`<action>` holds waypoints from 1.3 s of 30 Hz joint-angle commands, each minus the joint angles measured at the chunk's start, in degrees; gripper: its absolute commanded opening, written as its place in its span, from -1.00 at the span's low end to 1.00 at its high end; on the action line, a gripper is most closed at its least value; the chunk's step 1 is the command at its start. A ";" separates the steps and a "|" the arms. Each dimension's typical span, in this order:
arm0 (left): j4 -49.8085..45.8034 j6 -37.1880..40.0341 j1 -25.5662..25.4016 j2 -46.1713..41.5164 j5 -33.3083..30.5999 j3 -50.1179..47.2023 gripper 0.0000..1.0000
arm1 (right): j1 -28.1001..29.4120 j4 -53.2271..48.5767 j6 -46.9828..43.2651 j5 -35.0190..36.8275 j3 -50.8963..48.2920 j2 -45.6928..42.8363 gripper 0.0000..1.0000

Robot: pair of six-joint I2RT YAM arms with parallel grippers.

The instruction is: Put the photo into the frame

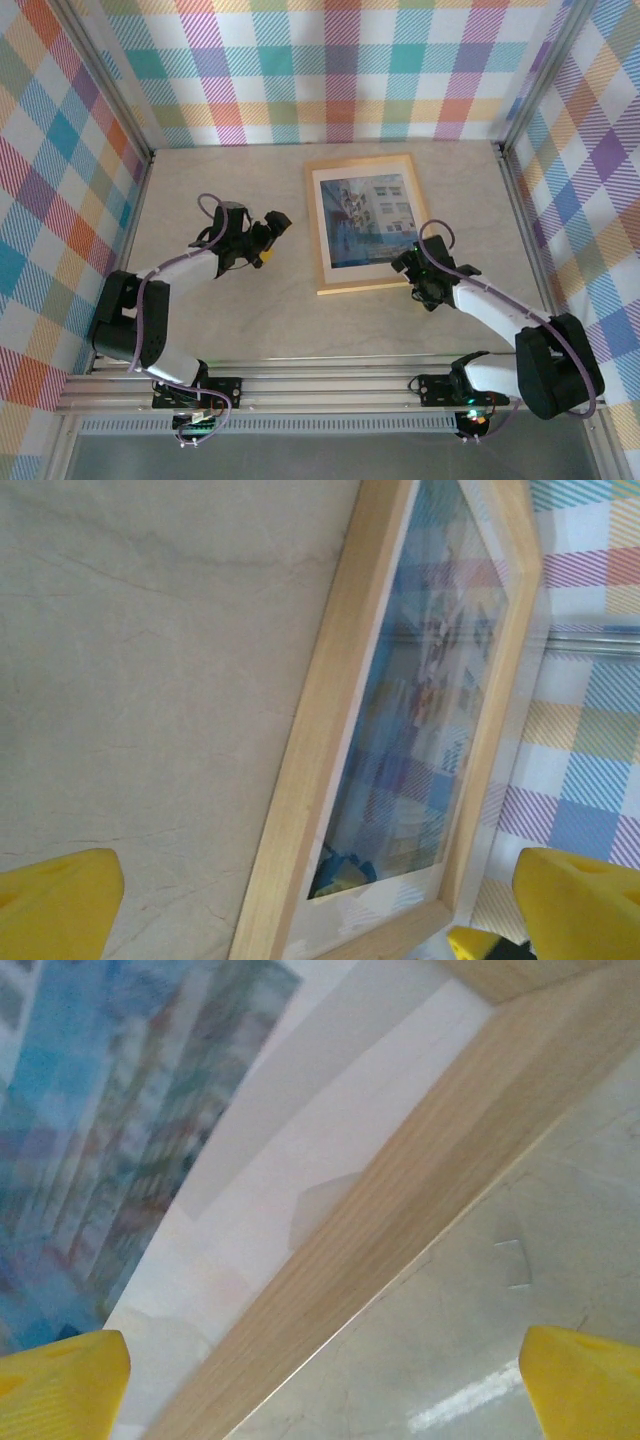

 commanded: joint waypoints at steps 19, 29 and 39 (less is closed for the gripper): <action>-10.90 9.28 -1.02 2.12 -3.50 4.72 0.99 | -8.24 -7.41 -61.52 -2.56 33.39 23.01 0.98; -19.06 13.70 -0.24 1.78 -7.00 9.13 1.00 | -19.89 -11.79 -68.78 -13.60 48.28 38.10 0.55; -18.86 13.31 0.04 3.46 -7.51 10.63 1.00 | -21.51 -13.30 -71.35 -14.82 54.90 48.05 0.33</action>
